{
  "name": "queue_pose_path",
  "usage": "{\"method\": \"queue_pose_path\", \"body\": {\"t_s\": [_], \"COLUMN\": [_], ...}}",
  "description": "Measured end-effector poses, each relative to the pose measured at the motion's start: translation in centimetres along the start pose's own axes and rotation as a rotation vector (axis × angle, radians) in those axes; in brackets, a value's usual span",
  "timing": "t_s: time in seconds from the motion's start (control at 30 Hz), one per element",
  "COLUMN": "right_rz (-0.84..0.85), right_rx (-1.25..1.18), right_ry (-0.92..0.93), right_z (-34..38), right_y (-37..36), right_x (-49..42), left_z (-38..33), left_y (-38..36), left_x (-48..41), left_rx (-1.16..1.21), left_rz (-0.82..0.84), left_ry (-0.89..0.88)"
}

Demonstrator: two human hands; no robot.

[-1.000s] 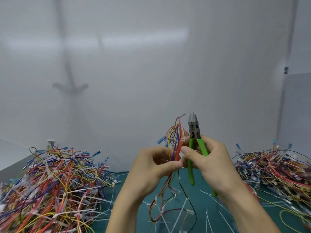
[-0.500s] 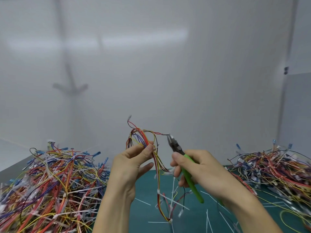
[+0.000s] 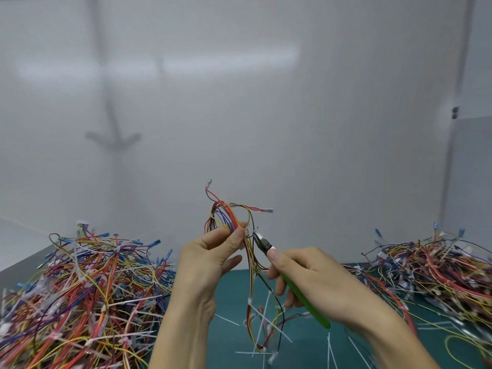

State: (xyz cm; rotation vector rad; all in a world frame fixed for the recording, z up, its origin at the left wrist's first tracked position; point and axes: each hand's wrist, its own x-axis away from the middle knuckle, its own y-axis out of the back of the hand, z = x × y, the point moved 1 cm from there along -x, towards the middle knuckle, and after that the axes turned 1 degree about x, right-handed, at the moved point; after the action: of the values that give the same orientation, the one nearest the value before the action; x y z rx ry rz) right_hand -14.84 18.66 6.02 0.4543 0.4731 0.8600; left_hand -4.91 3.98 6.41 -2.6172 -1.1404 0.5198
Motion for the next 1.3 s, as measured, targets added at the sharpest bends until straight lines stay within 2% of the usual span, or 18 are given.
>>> {"method": "queue_pose_path", "body": {"t_s": [1.3], "right_rz": [-0.051], "right_rx": [0.154], "right_ry": [0.056], "right_z": [0.11], "right_y": [0.24], "right_x": [0.14], "left_z": [-0.40], "left_y": [-0.10], "left_x": [0.49], "left_rx": [-0.083], "left_rz": [0.033], "left_ry": [-0.020]}}
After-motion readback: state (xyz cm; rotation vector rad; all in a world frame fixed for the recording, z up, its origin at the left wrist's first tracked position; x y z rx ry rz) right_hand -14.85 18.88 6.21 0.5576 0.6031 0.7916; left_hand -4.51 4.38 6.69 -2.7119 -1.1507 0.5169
